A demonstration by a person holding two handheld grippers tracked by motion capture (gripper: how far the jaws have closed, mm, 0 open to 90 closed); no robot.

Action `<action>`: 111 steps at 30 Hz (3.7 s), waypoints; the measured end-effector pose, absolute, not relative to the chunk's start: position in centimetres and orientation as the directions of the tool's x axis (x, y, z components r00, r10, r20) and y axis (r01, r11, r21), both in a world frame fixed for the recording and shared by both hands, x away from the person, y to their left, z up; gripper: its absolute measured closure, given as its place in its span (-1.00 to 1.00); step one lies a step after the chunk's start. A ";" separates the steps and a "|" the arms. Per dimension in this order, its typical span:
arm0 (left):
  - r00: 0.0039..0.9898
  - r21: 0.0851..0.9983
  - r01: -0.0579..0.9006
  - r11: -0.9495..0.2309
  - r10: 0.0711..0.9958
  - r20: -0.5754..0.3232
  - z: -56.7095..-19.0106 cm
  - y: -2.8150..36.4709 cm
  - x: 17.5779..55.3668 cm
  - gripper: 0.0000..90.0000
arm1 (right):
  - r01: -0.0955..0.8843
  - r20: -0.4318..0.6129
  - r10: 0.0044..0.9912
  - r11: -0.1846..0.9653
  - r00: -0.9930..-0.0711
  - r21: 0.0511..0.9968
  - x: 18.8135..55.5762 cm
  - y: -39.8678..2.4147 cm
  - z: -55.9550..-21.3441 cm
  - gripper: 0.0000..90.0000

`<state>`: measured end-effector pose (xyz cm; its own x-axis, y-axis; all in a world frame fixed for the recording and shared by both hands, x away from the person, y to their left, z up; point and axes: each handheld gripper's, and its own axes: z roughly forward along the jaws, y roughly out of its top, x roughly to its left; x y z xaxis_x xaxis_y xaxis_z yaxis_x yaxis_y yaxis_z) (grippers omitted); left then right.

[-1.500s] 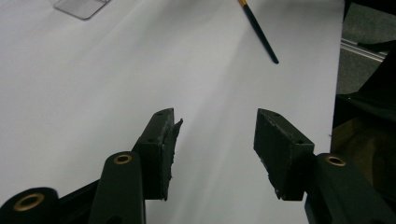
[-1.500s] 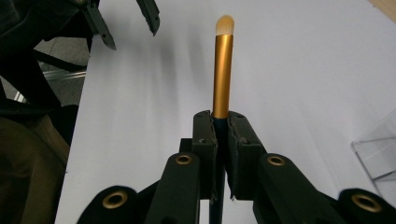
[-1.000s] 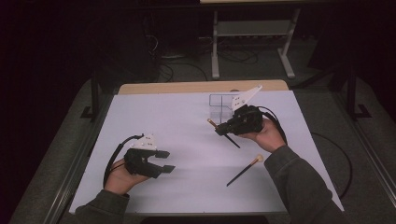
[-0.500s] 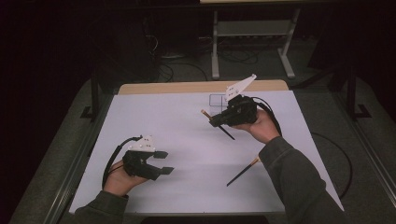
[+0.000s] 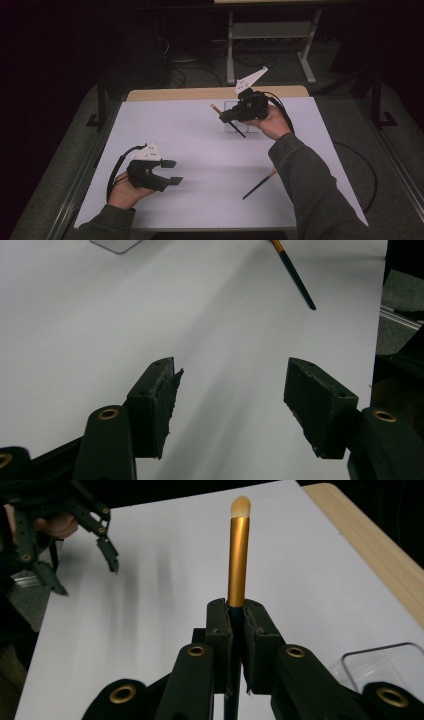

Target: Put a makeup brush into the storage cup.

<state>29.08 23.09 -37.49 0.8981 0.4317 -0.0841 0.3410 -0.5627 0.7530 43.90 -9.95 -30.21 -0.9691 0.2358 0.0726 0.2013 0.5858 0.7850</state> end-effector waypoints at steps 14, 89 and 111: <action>0.894 0.751 0.343 -0.564 0.441 -0.076 -37.6 23.3 29.2 -0.24 | 0.210 0.060 0.269 0.574 -0.961 0.792 46.8 -9.1 -28.8 0.83; 0.877 0.789 0.354 -0.502 0.471 -0.094 -36.9 25.0 28.6 -0.29 | 0.352 0.114 0.426 0.535 -0.897 0.768 54.1 -7.8 -31.7 0.82; 0.878 0.783 0.354 -0.511 0.469 -0.090 -37.1 24.7 28.5 -0.29 | 0.344 0.090 0.440 0.540 -0.893 0.768 52.7 -8.5 -31.2 0.81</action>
